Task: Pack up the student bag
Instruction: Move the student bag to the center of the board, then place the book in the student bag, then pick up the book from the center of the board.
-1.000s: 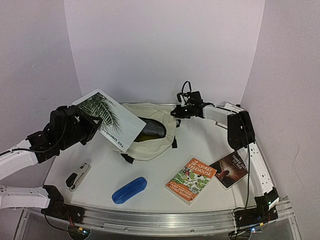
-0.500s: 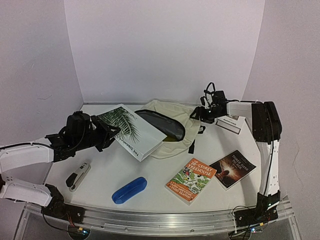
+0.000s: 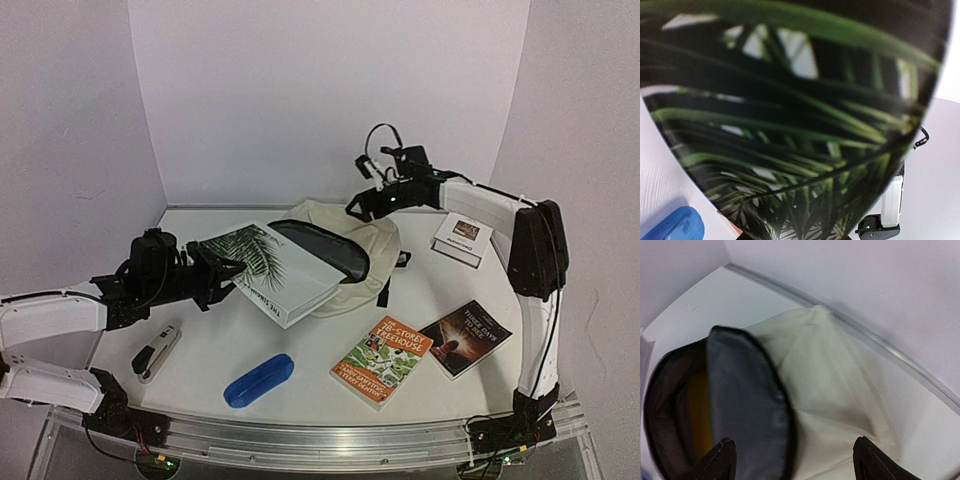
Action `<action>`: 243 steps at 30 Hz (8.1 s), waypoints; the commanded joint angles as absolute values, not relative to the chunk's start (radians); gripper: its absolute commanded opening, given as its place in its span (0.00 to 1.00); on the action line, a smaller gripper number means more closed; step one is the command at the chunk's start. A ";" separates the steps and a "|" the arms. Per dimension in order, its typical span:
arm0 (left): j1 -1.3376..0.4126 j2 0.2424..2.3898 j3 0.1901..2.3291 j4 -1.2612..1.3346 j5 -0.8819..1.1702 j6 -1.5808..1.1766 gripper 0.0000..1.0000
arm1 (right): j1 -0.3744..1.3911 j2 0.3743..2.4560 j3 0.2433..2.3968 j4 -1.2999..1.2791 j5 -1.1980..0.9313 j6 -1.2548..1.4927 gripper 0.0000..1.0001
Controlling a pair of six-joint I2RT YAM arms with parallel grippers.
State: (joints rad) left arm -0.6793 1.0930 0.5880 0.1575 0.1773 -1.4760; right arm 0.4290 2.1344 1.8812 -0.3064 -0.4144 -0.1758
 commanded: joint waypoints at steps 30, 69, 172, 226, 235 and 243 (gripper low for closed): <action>-0.662 1.257 0.727 0.142 0.355 -1.443 0.00 | 0.684 2.335 2.240 -0.492 -0.166 -0.321 0.00; -0.608 1.736 0.902 0.536 0.100 -1.523 0.00 | 0.674 2.223 2.190 -0.549 -0.533 -0.256 0.00; -0.910 1.686 1.346 -0.475 0.198 -0.721 1.00 | 0.382 1.690 1.245 -0.959 -0.611 -0.564 0.83; -1.027 1.849 1.219 0.130 0.433 -0.513 0.95 | 0.440 1.497 1.357 -0.870 -0.828 -0.711 0.00; -1.052 1.948 1.215 0.333 0.446 -0.597 0.84 | 0.451 1.492 1.359 -0.810 -0.845 -0.671 0.00; -1.056 1.908 1.196 0.423 0.432 -0.651 0.33 | 0.453 1.504 1.373 -0.785 -0.826 -0.655 0.00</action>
State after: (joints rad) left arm -1.0512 1.9630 1.1946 0.3174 0.4315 -0.6174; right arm 0.4459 1.5403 1.3334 -0.8391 -0.7783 -0.6800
